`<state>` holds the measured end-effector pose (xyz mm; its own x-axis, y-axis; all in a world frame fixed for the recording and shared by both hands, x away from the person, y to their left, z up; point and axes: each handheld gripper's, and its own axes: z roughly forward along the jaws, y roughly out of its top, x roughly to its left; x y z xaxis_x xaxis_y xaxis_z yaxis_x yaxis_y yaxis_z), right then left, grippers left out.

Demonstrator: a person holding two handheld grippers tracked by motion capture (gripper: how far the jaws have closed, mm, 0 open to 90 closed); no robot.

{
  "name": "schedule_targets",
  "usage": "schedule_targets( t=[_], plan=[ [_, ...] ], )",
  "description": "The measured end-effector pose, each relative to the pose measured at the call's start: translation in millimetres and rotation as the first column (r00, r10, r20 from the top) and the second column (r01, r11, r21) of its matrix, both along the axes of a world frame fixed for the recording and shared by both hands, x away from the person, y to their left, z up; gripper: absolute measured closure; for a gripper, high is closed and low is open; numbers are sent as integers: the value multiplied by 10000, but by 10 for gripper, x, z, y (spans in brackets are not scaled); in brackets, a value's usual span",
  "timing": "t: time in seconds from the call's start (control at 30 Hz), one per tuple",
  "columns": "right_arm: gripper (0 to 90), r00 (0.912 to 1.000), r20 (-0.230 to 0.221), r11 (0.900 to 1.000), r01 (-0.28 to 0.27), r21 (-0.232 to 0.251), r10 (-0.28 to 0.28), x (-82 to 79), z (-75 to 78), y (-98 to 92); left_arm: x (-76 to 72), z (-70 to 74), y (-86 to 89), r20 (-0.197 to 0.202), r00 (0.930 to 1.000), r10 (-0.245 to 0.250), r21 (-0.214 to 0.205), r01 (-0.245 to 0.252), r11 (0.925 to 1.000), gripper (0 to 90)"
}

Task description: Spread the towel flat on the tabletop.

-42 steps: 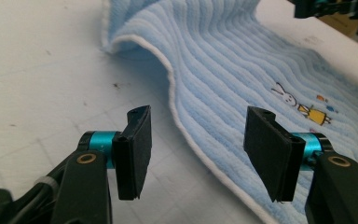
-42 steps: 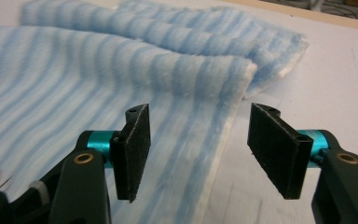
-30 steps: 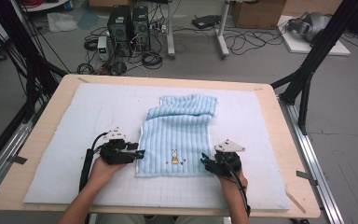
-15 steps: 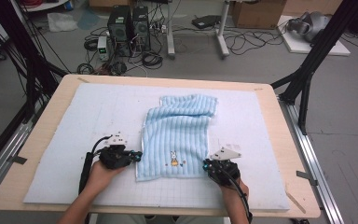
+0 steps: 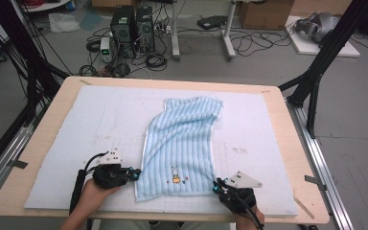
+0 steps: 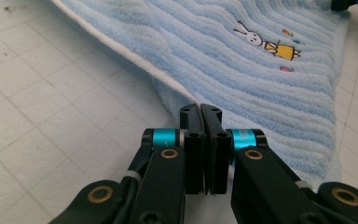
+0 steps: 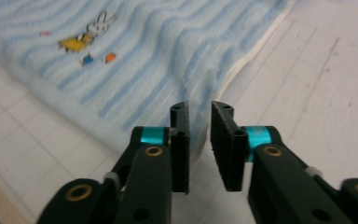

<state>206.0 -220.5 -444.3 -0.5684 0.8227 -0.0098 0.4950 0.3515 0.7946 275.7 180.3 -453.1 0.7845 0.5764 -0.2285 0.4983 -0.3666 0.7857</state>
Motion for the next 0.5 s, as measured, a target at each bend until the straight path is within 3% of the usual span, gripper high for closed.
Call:
schedule_targets(
  t=[0.03, 0.07, 0.1, 0.17, 0.3, 0.4, 0.47, 0.5],
  plan=[
    [702, 9999, 118, 9999, 85, 80, -86, 16, 22, -1, 11, 0, 7, -27, 9999, 143, -46, -143, 9999, 850],
    [640, 9995, 235, 9996, 186, 200, -191, 41, 46, -2, 30, -1, 13, -73, 9986, 515, -106, -516, 9986, 779],
    [589, 9986, 302, 9986, 420, 334, -430, 82, 72, 8, 47, -1, 20, -140, 9974, 706, -229, -709, 9972, 629],
    [572, 9967, 438, 9973, 669, 309, -682, 147, 96, 33, 81, 2, 41, -144, 9935, 1126, -480, -1131, 9924, 526],
    [583, 9970, -65, 9970, 772, 59, -772, 302, 39, 137, 169, 2, 41, -201, 9871, 1586, -793, -1597, 9840, 470],
    [701, 9955, -602, 9971, 710, -265, -725, 331, -29, 179, 194, -7, 38, -299, 9871, 1574, -793, -1593, 9840, 488],
    [835, 9952, -841, 9986, 506, 167, -491, 312, -50, 159, 191, -12, 67, -339, 9854, 1666, -1059, -1693, 9799, 508],
    [855, 9951, -862, 9987, 495, 80, -486, 291, -44, 160, 180, -12, 81, -246, 9841, 1761, -1155, -1778, 9773, 508]
  ],
)
